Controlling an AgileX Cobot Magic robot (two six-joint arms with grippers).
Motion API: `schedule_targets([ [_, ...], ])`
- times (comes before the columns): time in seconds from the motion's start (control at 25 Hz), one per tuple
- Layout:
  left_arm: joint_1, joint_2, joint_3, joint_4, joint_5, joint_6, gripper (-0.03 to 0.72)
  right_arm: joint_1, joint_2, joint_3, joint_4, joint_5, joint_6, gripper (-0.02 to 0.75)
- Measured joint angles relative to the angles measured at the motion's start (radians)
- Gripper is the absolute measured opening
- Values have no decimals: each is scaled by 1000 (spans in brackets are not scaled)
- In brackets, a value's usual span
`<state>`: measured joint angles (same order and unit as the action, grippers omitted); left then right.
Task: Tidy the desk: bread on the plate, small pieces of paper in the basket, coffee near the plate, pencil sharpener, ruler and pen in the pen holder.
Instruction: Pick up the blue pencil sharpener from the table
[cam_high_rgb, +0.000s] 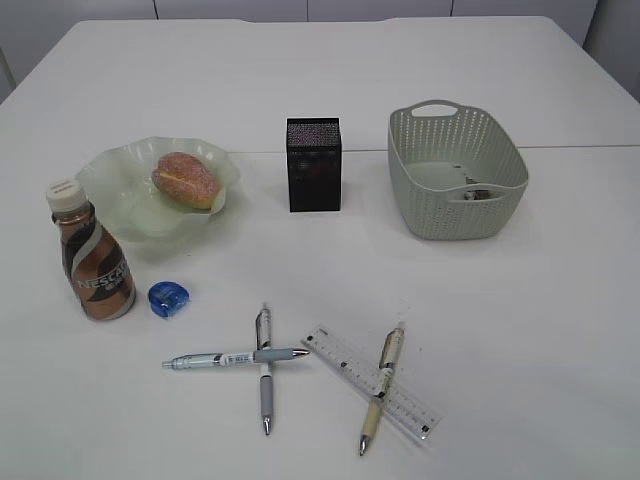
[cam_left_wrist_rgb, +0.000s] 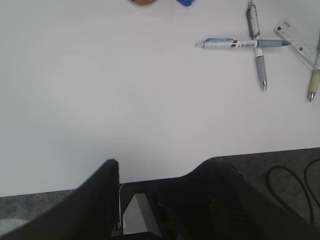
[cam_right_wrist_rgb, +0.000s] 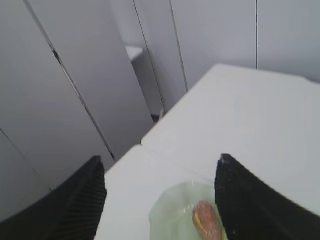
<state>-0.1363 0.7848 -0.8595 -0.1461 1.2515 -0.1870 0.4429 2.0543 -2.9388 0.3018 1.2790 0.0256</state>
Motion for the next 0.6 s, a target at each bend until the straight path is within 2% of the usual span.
schedule_targets([
  [0.16,0,0,0,-2,0,0,424,0,-192,-4,-13,0,-26,505],
  [0.32,0,0,0,-2,0,0,424,-2,-354,16,-108,0,-115,505],
  [0.48,0,0,0,-25,0,0,424,-2,-417,206,-220,-6,-239,505],
  [0.6,0,0,0,-62,0,0,424,-2,-435,439,-227,-5,-303,505],
])
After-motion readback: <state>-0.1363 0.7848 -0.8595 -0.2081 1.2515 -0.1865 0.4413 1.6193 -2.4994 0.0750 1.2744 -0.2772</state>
